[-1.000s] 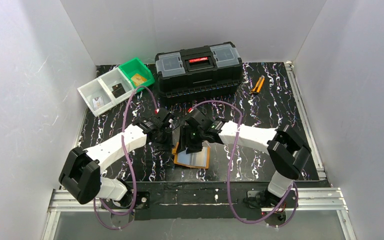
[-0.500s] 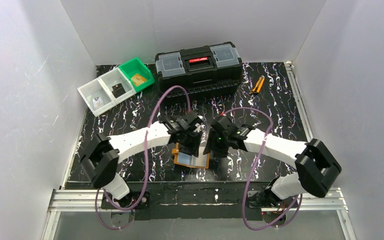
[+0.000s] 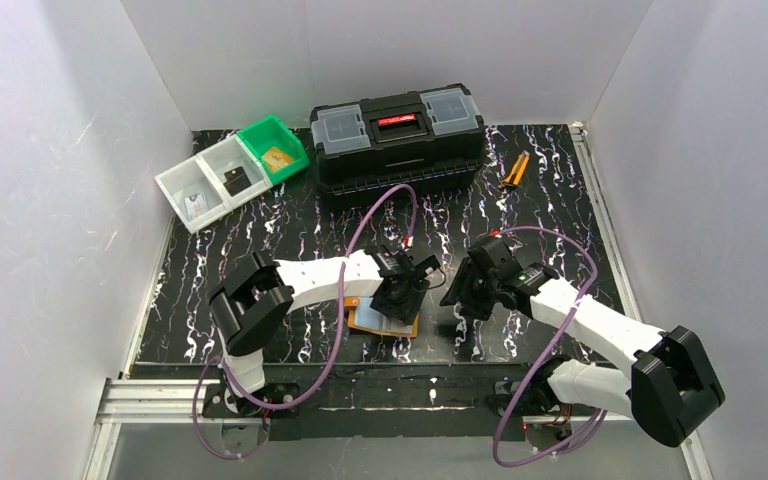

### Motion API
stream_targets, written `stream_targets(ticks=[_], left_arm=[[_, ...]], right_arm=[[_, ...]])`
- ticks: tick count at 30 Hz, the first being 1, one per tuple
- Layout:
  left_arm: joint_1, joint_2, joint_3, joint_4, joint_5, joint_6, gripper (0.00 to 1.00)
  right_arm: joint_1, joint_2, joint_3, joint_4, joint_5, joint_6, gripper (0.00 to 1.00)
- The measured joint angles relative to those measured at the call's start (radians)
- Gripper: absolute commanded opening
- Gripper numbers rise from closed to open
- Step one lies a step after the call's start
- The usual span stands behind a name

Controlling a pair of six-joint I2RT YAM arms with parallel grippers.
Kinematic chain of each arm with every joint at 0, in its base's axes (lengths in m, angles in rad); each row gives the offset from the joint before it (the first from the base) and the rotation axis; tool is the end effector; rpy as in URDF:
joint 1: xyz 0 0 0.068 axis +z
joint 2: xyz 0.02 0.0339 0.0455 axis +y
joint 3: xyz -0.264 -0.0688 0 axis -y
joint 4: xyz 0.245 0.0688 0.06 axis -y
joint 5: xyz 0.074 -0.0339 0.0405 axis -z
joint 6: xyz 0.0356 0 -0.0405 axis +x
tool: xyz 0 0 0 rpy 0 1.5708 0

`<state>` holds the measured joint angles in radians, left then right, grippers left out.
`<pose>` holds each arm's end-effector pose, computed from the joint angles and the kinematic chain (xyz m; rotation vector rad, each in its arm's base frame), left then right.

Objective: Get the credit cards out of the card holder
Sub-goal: Remove the credit card from the card holder.

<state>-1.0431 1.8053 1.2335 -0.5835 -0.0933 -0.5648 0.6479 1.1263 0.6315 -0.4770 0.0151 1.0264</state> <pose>0.1862 -0.3128 0.1880 0.6293 2.6960 -0.3305 0.1697 0.1277 0.1978 0.5078 2.6179 0.5981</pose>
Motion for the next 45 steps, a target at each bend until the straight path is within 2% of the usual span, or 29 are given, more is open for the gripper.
stream_targets(ticks=[6, 10, 22, 27, 31, 41, 45], left_arm=[[-0.007, 0.023, 0.004, 0.001, -0.028, 0.006, 0.46], [-0.013, 0.024, 0.004, 0.003, -0.039, 0.007, 0.39], [-0.013, 0.017, -0.015, 0.041, -0.034, -0.004, 0.00], [0.012, 0.001, -0.040, 0.071, 0.005, -0.009, 0.00], [0.061, -0.034, -0.099, 0.135, 0.092, -0.033, 0.00], [0.215, -0.090, -0.264, 0.339, 0.398, -0.127, 0.00], [0.238, -0.090, -0.293, 0.389, 0.460, -0.147, 0.00]], right_arm=[[0.000, 0.007, -0.007, 0.001, -0.019, -0.005, 0.59], [0.000, 0.018, -0.007, 0.003, -0.034, -0.008, 0.59], [0.000, 0.069, -0.007, 0.026, -0.084, -0.012, 0.58], [0.018, 0.123, -0.002, 0.051, -0.109, -0.019, 0.58], [0.045, 0.173, 0.023, 0.066, -0.135, -0.025, 0.57], [0.097, 0.261, 0.107, 0.134, -0.195, -0.028, 0.43], [0.106, 0.292, 0.119, 0.150, -0.211, -0.027, 0.39]])
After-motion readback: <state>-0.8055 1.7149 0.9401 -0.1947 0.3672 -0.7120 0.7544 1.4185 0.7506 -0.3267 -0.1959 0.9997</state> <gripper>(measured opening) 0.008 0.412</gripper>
